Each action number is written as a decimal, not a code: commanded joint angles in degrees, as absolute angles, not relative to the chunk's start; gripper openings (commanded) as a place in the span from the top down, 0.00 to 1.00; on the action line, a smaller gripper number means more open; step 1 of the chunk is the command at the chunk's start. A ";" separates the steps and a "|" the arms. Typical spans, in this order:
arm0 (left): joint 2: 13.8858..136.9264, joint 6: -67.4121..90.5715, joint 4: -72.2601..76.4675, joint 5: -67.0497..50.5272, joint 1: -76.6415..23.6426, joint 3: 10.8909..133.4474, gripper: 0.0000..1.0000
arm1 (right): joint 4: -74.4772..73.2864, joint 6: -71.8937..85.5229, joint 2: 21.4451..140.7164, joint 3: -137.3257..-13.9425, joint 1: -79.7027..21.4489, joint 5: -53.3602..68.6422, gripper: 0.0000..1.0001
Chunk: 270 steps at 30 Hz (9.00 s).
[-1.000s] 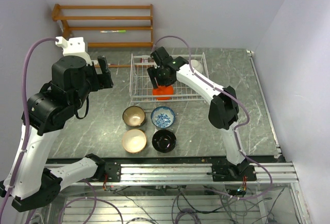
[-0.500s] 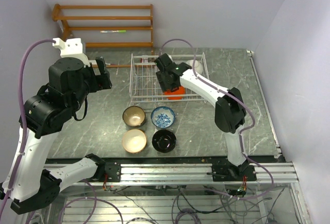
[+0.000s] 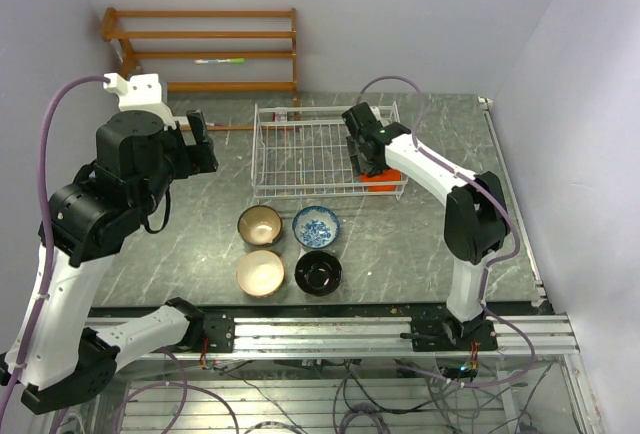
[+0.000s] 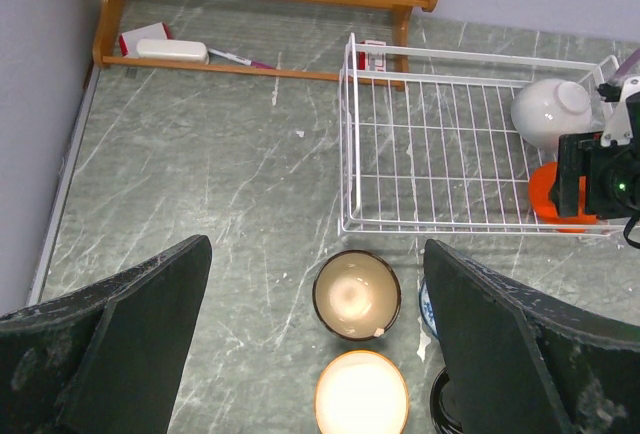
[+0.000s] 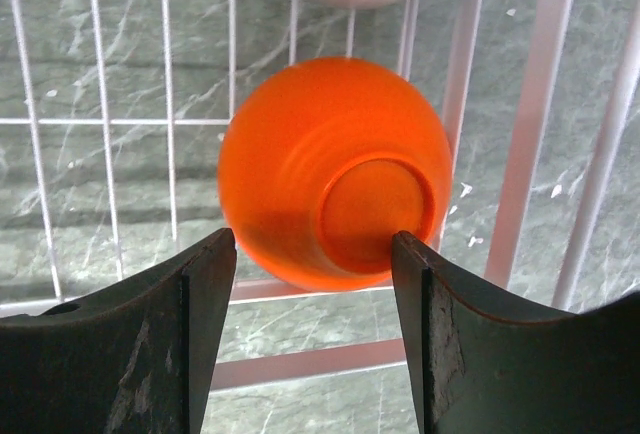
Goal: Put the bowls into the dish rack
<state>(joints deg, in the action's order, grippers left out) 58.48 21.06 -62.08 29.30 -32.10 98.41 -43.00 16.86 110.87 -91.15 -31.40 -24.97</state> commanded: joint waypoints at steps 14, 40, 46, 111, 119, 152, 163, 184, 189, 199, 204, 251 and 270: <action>59.26 21.56 -60.14 28.43 -32.43 98.07 0.01 | -37.91 12.30 101.76 -91.95 -29.83 -11.91 0.25; 60.28 23.35 -61.10 30.32 -32.43 100.95 0.01 | -36.17 18.22 100.24 -83.63 -55.43 -1.09 0.29; 58.80 24.14 -61.64 31.71 -32.43 99.52 0.01 | -34.20 19.26 104.65 -81.29 -58.69 -2.17 0.31; 56.69 23.46 -63.59 34.46 -32.43 101.30 0.01 | 13.67 58.06 111.38 -91.64 -30.24 46.22 1.00; 56.70 23.46 -63.46 34.28 -32.43 101.38 0.01 | 25.66 66.29 119.89 -90.11 -29.03 43.02 1.00; 57.11 21.62 -63.46 34.25 -32.43 100.77 0.01 | 18.94 60.93 120.70 -81.02 -24.58 37.63 0.87; 57.15 21.95 -62.77 33.58 -32.43 99.70 0.01 | 10.43 54.81 117.03 -80.47 -23.69 34.03 0.74; 56.91 22.42 -61.47 32.43 -32.43 98.07 0.01 | 2.16 49.59 112.31 -79.98 -22.15 30.22 0.64; 56.68 22.41 -61.28 32.27 -32.43 97.82 0.01 | -1.42 47.41 111.17 -80.60 -22.06 28.07 0.64; 56.44 22.07 -60.76 31.98 -32.42 97.35 0.01 | -23.24 36.03 111.01 -91.97 -23.14 16.67 0.64; 56.49 21.89 -60.39 31.88 -32.43 96.95 0.01 | -34.17 29.78 113.52 -100.43 -26.91 8.23 0.64; 56.63 18.27 -61.79 34.80 -32.39 96.24 0.01 | -38.64 27.27 129.69 -116.79 -33.93 -25.31 0.49; 58.45 17.41 -59.77 34.42 -32.38 96.83 0.01 | -22.73 19.88 125.59 -117.94 -34.68 3.49 0.47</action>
